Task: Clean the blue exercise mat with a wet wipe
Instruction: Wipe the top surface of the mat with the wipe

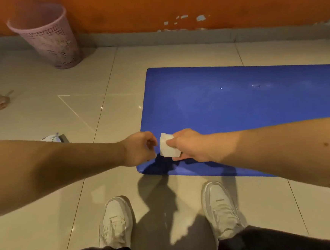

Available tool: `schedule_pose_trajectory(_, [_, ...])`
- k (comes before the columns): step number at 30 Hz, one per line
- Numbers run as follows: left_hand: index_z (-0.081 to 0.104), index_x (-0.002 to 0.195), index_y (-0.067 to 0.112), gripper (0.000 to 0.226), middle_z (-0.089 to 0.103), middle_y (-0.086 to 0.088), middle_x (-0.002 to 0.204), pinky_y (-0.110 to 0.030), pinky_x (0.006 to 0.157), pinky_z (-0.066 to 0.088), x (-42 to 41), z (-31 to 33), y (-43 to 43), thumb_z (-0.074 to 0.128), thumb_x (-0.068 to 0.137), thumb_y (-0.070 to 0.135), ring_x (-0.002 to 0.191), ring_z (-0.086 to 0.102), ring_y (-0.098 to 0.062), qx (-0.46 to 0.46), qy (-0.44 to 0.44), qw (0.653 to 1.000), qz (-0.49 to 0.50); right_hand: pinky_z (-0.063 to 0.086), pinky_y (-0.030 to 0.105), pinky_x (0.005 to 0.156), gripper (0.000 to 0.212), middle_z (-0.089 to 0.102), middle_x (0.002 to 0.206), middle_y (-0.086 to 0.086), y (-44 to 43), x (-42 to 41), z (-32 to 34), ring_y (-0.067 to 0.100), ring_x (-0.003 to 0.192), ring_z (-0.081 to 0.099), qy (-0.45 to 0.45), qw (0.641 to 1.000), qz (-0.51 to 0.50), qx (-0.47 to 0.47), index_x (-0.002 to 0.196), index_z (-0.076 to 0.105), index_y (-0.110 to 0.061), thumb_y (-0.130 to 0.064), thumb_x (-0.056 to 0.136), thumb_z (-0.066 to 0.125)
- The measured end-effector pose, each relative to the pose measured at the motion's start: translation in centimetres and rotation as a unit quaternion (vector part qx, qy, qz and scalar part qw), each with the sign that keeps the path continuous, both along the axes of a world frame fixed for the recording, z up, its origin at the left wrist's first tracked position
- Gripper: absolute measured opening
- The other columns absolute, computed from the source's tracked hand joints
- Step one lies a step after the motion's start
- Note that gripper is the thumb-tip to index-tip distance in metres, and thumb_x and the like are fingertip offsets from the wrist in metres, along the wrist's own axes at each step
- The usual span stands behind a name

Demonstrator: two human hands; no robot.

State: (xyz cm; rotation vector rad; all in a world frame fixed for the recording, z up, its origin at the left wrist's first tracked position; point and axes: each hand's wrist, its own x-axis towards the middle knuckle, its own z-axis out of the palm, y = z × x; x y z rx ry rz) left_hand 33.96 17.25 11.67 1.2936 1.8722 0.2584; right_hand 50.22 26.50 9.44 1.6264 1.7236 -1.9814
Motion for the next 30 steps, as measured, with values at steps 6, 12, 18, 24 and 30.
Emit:
schedule_pose_trajectory(6, [0.054, 0.115, 0.016, 0.030, 0.061, -0.002, 0.117, -0.036, 0.087, 0.052, -2.7, -8.3, -0.7, 0.066, 0.090, 0.027, 0.102, 0.059, -0.025, -0.112, 0.117, 0.985, -0.060, 0.038, 0.027, 0.054, 0.043, 0.059, 0.071, 0.003, 4.4, 1.6, -5.8, 0.022, 0.062, 0.050, -0.101, 0.940, 0.203, 0.254, 0.085, 0.066, -0.002, -0.035, 0.105, 0.047])
schedule_pose_trajectory(12, [0.047, 0.133, 0.012, 0.055, 0.061, -0.007, 0.119, -0.040, 0.090, 0.053, -3.9, -14.5, -1.6, 0.068, 0.085, 0.026, 0.103, 0.062, -0.026, -0.103, 0.089, 0.989, 0.050, 0.046, 0.036, 0.072, 0.022, 0.060, 0.093, 0.000, 4.5, -0.5, -13.3, 0.033, 0.096, 0.054, -0.136, 0.852, 0.292, 0.414, 0.112, 0.059, -0.022, -0.024, 0.109, 0.037])
schedule_pose_trajectory(18, [0.043, 0.139, 0.014, 0.056, 0.046, -0.007, 0.133, -0.042, 0.095, 0.049, -3.8, -16.8, -1.6, 0.067, 0.089, 0.022, 0.109, 0.059, -0.029, -0.073, 0.110, 0.987, 0.095, 0.009, 0.051, 0.125, 0.070, -0.001, 0.168, 0.017, -2.7, 0.0, -17.6, 0.038, 0.154, -0.011, -0.150, 0.783, 0.402, 0.451, 0.162, 0.011, -0.022, -0.036, 0.104, 0.047])
schedule_pose_trajectory(24, [0.040, 0.140, 0.019, 0.062, 0.045, -0.004, 0.130, -0.048, 0.094, 0.051, -4.1, -17.7, -2.1, 0.071, 0.086, 0.017, 0.108, 0.060, -0.029, -0.062, 0.110, 0.987, 0.101, -0.013, 0.054, 0.123, 0.068, -0.026, 0.164, 0.016, -2.5, 0.7, -18.1, 0.042, 0.145, -0.036, -0.178, 0.734, 0.478, 0.449, 0.160, -0.011, -0.030, -0.057, 0.106, 0.019])
schedule_pose_trajectory(30, [0.049, 0.134, 0.014, 0.057, 0.055, -0.006, 0.124, -0.045, 0.095, 0.050, -4.3, -18.2, -2.3, 0.075, 0.083, 0.019, 0.108, 0.060, -0.028, -0.062, 0.089, 0.983, 0.147, -0.021, 0.051, 0.119, 0.087, -0.016, 0.167, 0.015, -4.3, -1.5, -20.0, 0.040, 0.148, -0.029, -0.123, 0.684, 0.542, 0.472, 0.159, -0.008, -0.006, -0.028, 0.101, 0.052])
